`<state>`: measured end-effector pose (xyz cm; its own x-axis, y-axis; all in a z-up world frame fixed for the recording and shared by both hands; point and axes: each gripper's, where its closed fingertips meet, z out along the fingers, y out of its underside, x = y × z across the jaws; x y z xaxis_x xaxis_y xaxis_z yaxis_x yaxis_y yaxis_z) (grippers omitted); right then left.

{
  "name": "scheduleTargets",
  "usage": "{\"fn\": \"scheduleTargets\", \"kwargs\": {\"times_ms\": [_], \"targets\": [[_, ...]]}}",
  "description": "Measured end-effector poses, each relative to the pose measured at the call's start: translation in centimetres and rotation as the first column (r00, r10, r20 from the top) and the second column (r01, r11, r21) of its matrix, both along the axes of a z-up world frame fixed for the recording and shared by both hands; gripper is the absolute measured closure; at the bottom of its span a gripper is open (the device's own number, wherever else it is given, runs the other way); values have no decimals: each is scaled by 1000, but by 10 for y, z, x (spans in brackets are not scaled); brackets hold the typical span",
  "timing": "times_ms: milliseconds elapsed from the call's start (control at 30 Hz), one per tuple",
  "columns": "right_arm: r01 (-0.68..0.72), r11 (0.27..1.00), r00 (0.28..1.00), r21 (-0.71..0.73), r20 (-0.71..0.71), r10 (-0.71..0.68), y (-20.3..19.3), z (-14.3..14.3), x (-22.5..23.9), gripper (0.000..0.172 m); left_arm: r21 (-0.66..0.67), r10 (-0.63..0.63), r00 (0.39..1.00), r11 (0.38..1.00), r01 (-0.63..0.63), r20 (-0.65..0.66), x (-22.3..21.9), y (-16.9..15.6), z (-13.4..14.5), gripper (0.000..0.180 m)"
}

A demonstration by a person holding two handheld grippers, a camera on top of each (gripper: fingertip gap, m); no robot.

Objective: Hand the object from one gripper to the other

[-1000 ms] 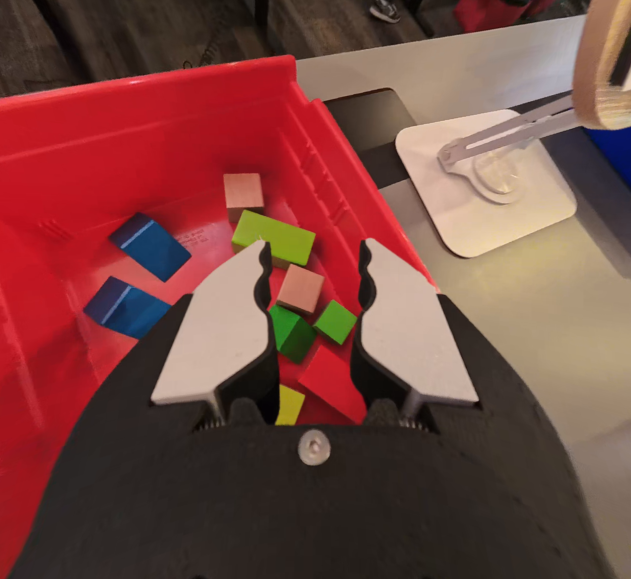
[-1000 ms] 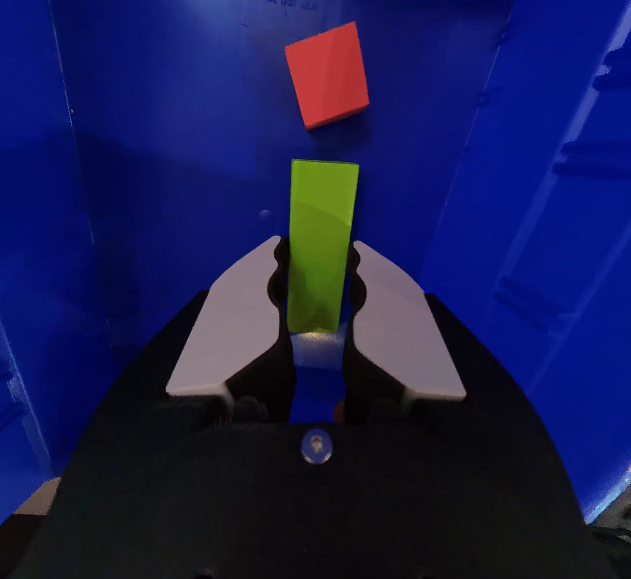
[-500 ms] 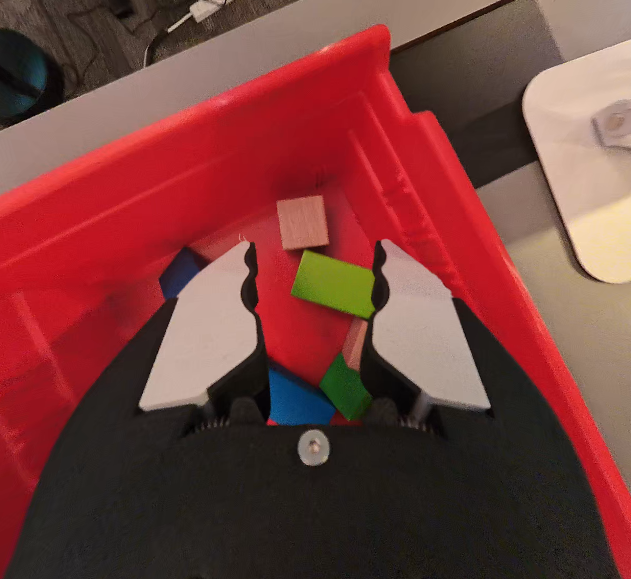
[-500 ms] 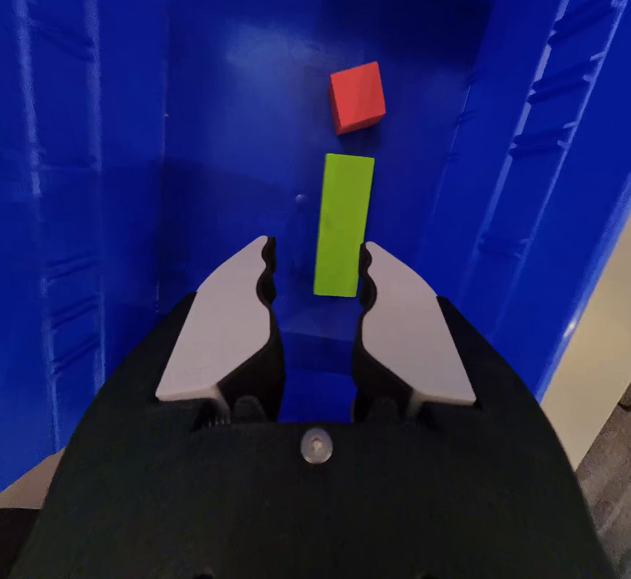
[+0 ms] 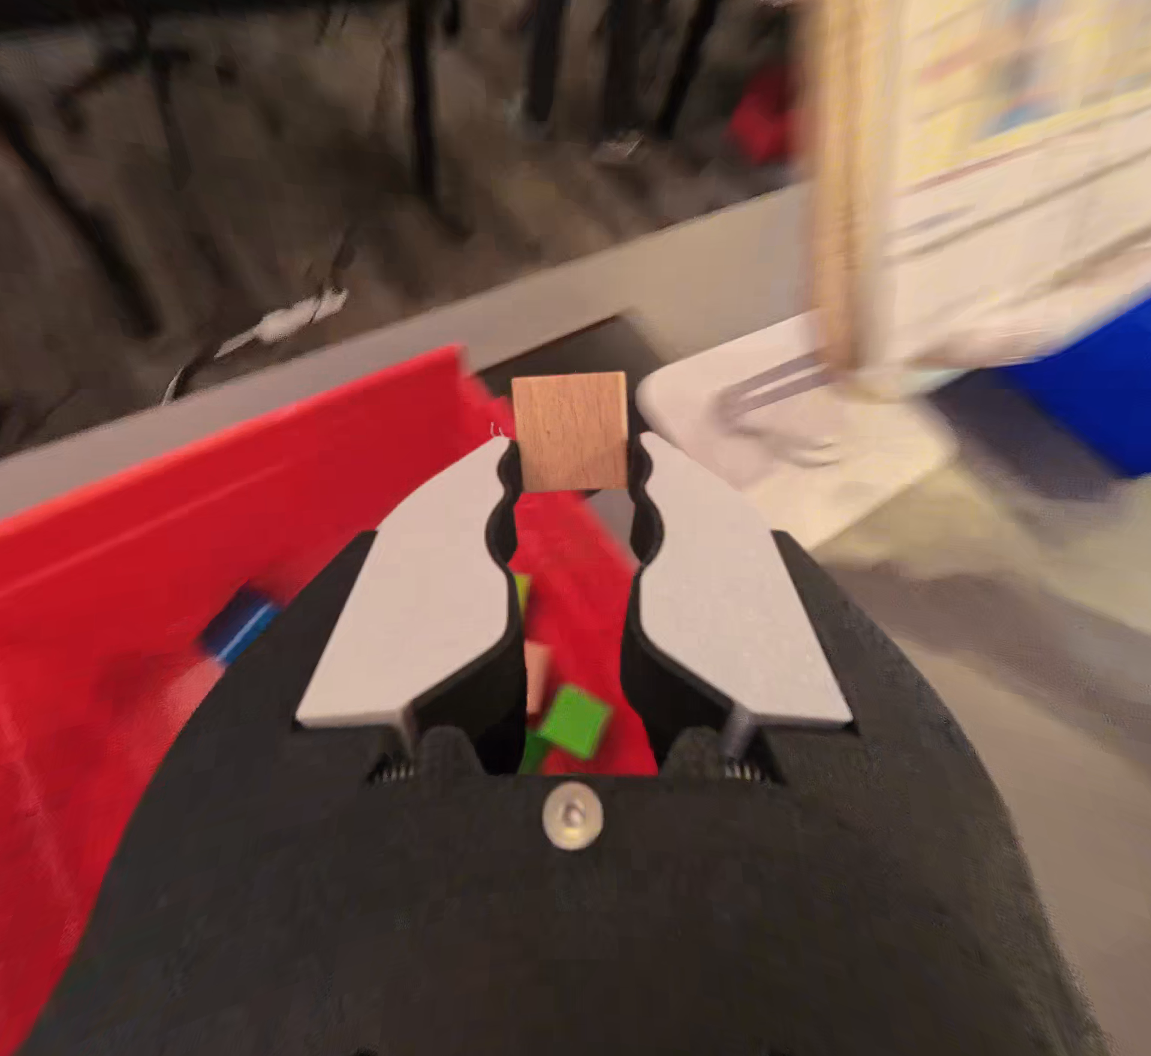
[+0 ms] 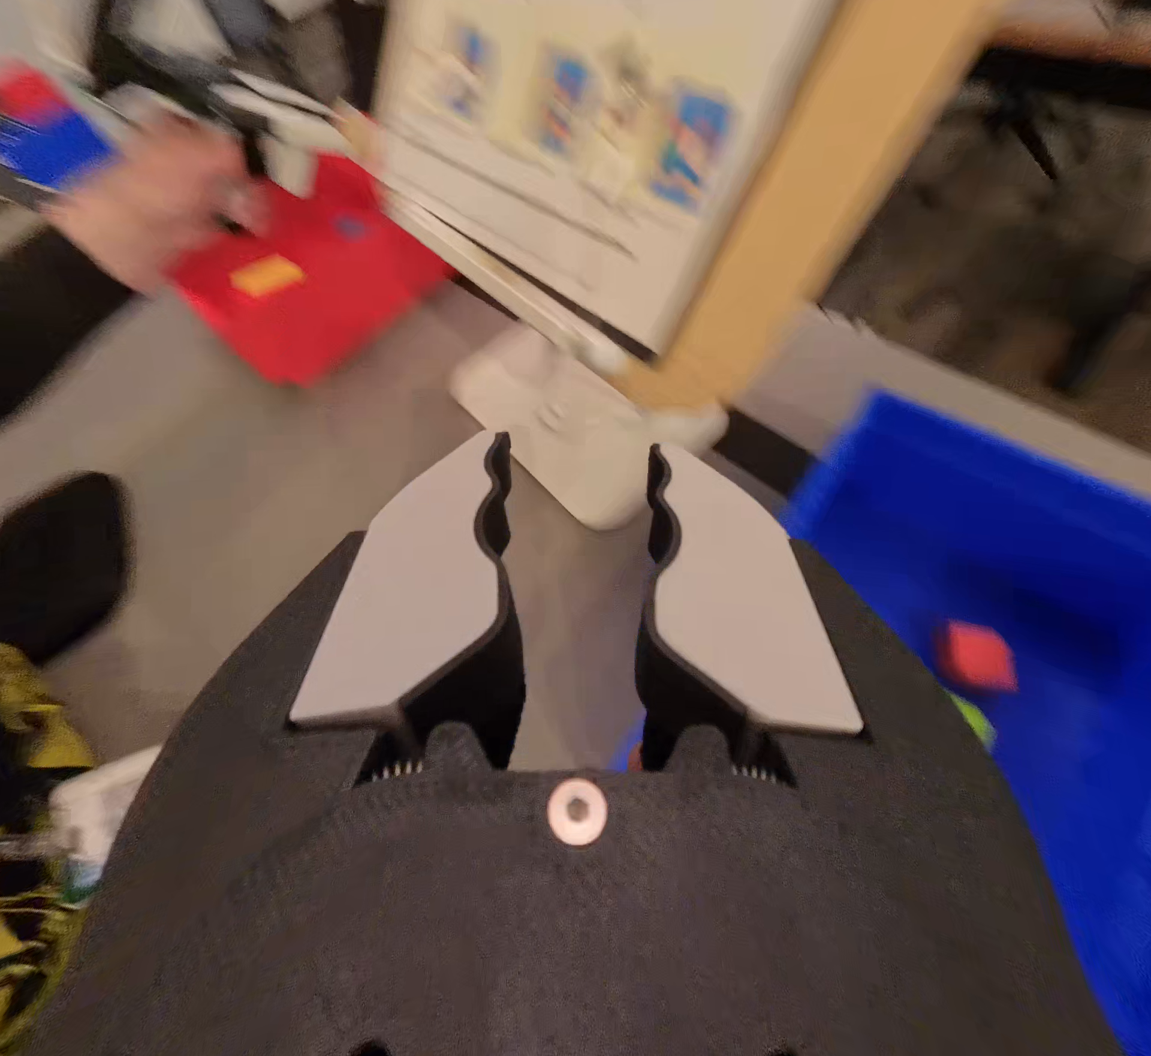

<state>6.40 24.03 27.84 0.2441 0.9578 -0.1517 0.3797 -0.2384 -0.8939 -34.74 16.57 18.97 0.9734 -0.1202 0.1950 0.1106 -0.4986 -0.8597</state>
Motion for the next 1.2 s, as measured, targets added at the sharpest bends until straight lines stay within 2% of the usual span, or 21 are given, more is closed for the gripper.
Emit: {"fn": "scheduleTargets", "kwargs": {"times_ms": [67, 133, 200, 300, 367, 433, 533, 600, 733, 800, 867, 900, 967, 1067, 1133, 1200], "targets": [[-144, 989, 981, 29, -128, 146, -40, 28, -37, 128, 193, -156, 984, 972, 136, 89, 51, -19, 51, 147], [-267, 963, 925, 42, -268, 268, -76, 48, -74, 126, 313, -299, 946, 917, 248, 124, 103, -35, 87, 147], [-365, 931, 854, 28, -388, 347, -103, 61, -106, 126, 379, -433, 892, 852, 361, 126, 155, -49, 108, 147], [-463, 886, 775, 10, -481, 410, -124, 66, -139, 126, 466, -579, 806, 751, 468, 122, 215, -64, 132, 147], [-517, 856, 737, -20, -520, 432, -134, 67, -152, 126, 483, -622, 776, 715, 505, 109, 240, -67, 138, 147], [-546, 836, 731, -50, -517, 446, -140, 63, -159, 129, 493, -668, 736, 679, 544, 108, 258, -71, 140, 147], [-612, 786, 689, -88, -547, 476, -147, 61, -157, 139, 508, -692, 714, 655, 559, 108, 270, -72, 142, 146], [-618, 783, 674, -73, -562, 479, -147, 64, -150, 141, 530, -712, 691, 636, 561, 122, 276, -73, 146, 146], [-557, 826, 735, -89, -515, 441, -124, 69, -124, 142, 493, -708, 693, 655, 573, 136, 282, -67, 141, 148], [-430, 898, 842, -94, -402, 361, -79, 64, -93, 141, 493, -681, 722, 672, 552, 120, 268, -66, 142, 151], [-178, 983, 977, -50, -127, 171, -6, 29, -54, 141, 461, -621, 778, 720, 519, 93, 247, -64, 136, 155], [-53, 998, 998, -28, 39, 54, 33, 3, -29, 141, 446, -590, 802, 744, 497, 90, 235, -64, 132, 157], [84, 995, 952, -57, 300, -63, 89, -51, 12, 142, 416, -536, 839, 787, 456, 95, 213, -65, 122, 160], [194, 976, 810, -104, 577, -100, 142, -129, 48, 141, 347, -434, 897, 857, 382, 84, 181, -62, 103, 161], [232, 968, 714, -98, 693, -101, 162, -166, 60, 141, 282, -350, 934, 905, 318, 69, 159, -58, 88, 157], [242, 964, 644, -113, 762, -72, 170, -191, 63, 141, 207, -270, 962, 944, 256, 43, 136, -56, 72, 155]]}}
